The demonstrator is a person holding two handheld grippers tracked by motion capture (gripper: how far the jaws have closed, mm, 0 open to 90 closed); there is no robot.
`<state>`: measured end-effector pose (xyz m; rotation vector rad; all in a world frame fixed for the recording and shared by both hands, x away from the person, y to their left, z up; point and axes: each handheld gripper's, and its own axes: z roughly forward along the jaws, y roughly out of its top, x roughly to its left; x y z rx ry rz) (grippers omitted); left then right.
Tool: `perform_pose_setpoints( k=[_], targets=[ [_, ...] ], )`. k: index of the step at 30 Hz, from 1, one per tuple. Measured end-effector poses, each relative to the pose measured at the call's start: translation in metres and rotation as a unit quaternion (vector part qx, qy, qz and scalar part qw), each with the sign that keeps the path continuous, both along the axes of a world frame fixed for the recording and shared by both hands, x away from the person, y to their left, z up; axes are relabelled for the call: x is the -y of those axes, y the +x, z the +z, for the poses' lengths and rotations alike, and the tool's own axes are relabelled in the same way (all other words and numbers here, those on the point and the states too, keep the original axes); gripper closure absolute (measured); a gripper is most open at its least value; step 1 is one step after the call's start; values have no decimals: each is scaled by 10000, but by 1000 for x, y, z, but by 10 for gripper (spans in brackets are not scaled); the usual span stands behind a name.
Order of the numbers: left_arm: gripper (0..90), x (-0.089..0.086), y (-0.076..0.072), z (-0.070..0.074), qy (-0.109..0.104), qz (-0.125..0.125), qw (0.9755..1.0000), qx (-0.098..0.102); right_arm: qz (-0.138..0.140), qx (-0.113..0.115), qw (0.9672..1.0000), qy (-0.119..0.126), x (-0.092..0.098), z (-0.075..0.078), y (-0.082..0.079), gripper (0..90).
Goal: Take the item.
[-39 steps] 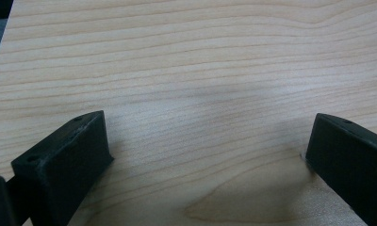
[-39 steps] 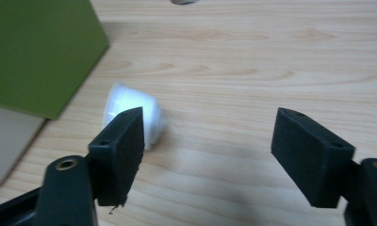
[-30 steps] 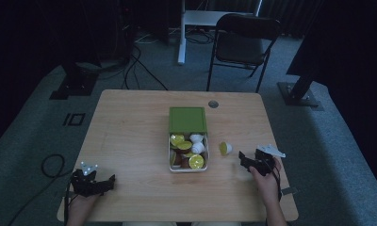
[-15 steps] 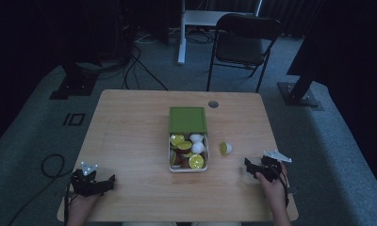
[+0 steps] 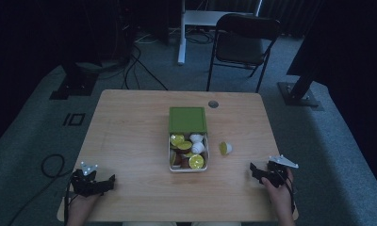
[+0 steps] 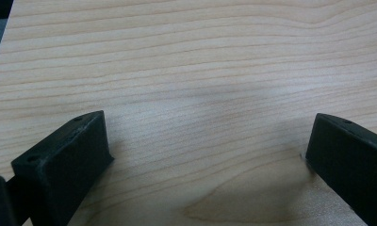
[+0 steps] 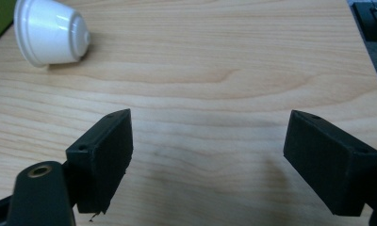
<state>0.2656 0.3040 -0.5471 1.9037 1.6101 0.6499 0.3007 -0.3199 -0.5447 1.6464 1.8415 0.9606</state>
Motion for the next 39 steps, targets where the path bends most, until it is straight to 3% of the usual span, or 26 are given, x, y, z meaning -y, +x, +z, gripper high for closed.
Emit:
perform_pose_setpoints(
  k=[13, 20, 39],
  targets=[
    [3, 0, 0, 0, -2, 3, 10000, 3, 116, -216, 9996, -101, -1, -5, 1, 131],
    [3, 0, 0, 0, 1, 0, 10000, 1, 154, -276, 9985, -458, -9, -6, 4, 121],
    [3, 0, 0, 0, -3, 4, 10000, 3, 70, -290, 9985, -452, -10, -6, 6, 115]
  ],
)
